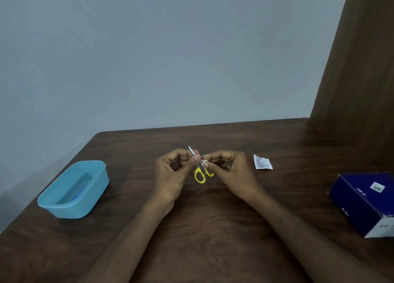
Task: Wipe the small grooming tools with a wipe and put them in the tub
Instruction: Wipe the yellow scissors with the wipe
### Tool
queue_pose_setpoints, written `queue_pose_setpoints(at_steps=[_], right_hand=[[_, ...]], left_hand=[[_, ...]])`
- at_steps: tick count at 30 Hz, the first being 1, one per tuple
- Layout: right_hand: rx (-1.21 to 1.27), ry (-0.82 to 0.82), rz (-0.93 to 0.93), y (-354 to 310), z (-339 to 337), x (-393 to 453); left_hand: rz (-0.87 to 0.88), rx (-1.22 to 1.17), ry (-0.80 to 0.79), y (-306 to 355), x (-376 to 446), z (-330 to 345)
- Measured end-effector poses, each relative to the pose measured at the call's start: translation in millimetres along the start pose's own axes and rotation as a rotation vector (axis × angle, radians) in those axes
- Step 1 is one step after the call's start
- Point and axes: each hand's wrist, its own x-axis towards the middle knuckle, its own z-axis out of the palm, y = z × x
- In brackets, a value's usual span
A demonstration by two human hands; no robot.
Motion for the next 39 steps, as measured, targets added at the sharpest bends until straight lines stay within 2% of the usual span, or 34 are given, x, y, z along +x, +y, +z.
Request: queue_pose_setpoints(at_steps=[6, 11, 17, 20, 25, 28, 32, 35, 39], right_hand=[[0.004, -0.06, 0.09, 1.8, -0.8, 1.0], [-0.029, -0.071, 0.082, 4.1, -6.3, 0.7], [-0.148, -0.008, 0.073, 7.7, -10.5, 2.8], [-0.055, 0.088, 0.141, 8.1, -12.3, 7.4], [0.105, 0.178, 0.262, 12.1, -13.1, 11.1], [0.134, 0.169, 0.293, 11.0, -14.8, 10.8], [0.051, 0.144, 0.251, 10.5, -12.3, 8.7], [-0.126, 0.11, 0.181, 11.6, -8.6, 5.3], [-0.325, 0.147, 0.053, 6.0, -5.9, -1.3]], left_hand=[[0.025, 0.012, 0.029, 0.3, 1.9, 0.1], [0.0, -0.019, 0.075, 2.8, 2.8, 0.6], [-0.032, -0.023, 0.098, 1.0, 4.5, -1.0], [-0.052, -0.002, 0.108, -6.0, 5.5, 0.1], [0.028, 0.183, -0.034, -14.5, 5.3, 3.4], [0.015, 0.138, 0.031, -18.8, 9.2, 2.7], [-0.009, 0.108, 0.074, -24.0, 11.7, 3.0], [0.008, 0.109, 0.047, -25.3, 12.2, 3.6], [0.056, 0.129, 0.006, -25.3, 12.1, 5.9]])
